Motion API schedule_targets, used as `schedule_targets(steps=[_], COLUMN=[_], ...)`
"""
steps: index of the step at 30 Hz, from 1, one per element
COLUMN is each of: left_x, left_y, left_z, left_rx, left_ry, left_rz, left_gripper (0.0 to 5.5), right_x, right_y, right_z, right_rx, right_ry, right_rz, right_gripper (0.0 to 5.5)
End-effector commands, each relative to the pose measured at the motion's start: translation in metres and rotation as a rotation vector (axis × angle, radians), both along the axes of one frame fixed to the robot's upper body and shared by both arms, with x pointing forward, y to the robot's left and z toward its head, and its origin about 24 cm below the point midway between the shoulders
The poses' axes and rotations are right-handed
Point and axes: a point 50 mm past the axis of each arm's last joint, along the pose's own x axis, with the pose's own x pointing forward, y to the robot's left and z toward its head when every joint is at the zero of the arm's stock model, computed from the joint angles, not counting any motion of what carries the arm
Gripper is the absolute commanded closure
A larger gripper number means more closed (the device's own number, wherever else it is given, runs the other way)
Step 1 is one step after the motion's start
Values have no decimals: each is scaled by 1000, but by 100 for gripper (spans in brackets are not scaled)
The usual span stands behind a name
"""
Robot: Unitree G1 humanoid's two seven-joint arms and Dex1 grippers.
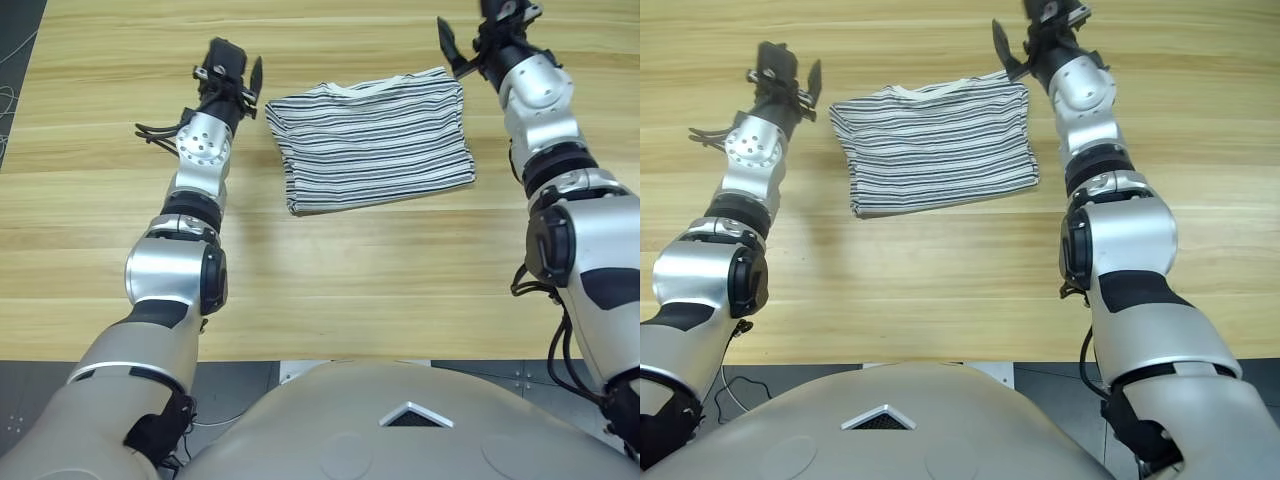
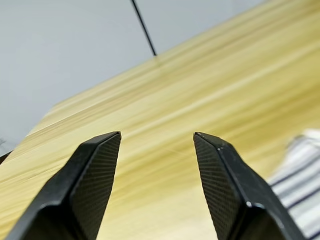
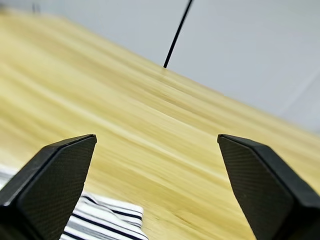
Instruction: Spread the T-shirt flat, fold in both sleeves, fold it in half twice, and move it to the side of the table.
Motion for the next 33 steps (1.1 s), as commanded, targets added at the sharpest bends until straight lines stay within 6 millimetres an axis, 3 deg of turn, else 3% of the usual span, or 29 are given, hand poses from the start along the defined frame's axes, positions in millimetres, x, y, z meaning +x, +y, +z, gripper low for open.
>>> schedule_targets(steps=[1, 5, 8, 18, 25, 29, 33], left_x=[5, -24, -47, -87, -115, -131, -162], left_y=[-19, -65, -82, -73, -18, 17, 77], left_z=[21, 1, -18, -61, -94, -97, -87], left_rx=[-88, -107, -91, 67, 189, 251, 567], left_ry=[-108, -70, 8, 217, 549, 738, 957], left_rz=[-139, -485, -625, -762, -799, -885, -1035], left_gripper=[280, 280, 280, 280, 280, 280, 280], right_x=[3, -5, -12, -27, -29, -32, -33], right_y=[-23, -43, -49, -54, -40, -32, -27], right_z=[18, 14, 5, -16, -8, -7, -7], right_rx=[353, 422, 414, 407, 419, 406, 386], right_ry=[17, 2, 14, 37, -4, -7, -1], right_rz=[6, 10, 12, 21, 92, 129, 163], right_gripper=[103, 103, 103, 103, 103, 103, 103])
